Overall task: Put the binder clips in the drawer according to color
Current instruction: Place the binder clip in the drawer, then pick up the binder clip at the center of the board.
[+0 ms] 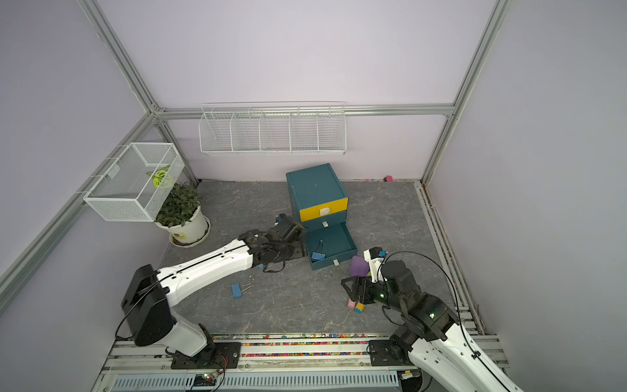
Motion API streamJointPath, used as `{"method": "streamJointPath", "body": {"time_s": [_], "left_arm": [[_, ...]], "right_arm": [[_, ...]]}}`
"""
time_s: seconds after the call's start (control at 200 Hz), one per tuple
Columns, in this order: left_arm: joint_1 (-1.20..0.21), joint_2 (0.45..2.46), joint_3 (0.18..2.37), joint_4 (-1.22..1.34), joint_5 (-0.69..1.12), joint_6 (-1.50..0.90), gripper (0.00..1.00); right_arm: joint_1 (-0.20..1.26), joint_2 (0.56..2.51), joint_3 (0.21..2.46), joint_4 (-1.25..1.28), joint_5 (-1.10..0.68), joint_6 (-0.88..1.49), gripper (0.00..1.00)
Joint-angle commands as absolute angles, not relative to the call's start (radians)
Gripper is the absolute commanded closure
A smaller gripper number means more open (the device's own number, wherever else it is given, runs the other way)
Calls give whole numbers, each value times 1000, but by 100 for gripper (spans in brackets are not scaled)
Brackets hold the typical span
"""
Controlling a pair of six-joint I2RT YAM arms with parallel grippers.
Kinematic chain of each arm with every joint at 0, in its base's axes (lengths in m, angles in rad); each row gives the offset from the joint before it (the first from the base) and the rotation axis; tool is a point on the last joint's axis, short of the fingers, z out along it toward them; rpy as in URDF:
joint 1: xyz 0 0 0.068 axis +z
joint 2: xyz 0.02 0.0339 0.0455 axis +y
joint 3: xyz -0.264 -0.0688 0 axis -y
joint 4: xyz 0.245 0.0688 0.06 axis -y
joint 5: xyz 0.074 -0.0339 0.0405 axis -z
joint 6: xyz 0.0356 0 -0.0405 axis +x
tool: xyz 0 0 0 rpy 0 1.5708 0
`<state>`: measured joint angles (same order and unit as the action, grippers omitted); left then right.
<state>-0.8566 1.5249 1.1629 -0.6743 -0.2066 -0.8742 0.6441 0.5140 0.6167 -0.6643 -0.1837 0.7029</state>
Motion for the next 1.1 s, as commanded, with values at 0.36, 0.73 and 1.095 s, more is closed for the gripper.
{"method": "streamJointPath", "body": {"time_s": [0.36,0.73,1.095], "left_arm": [[-586,1568,935,-697,-227,-668,10],[-496,1644,962,-671,-180,-563,14],[-441,1695,1000,-658,-151,-517,19]], "right_arm": [[652,518,592,-626,-178,716,24],[652,533,588,-617,-176,729,24],[651,540,584,-606,-179,741,24]]}}
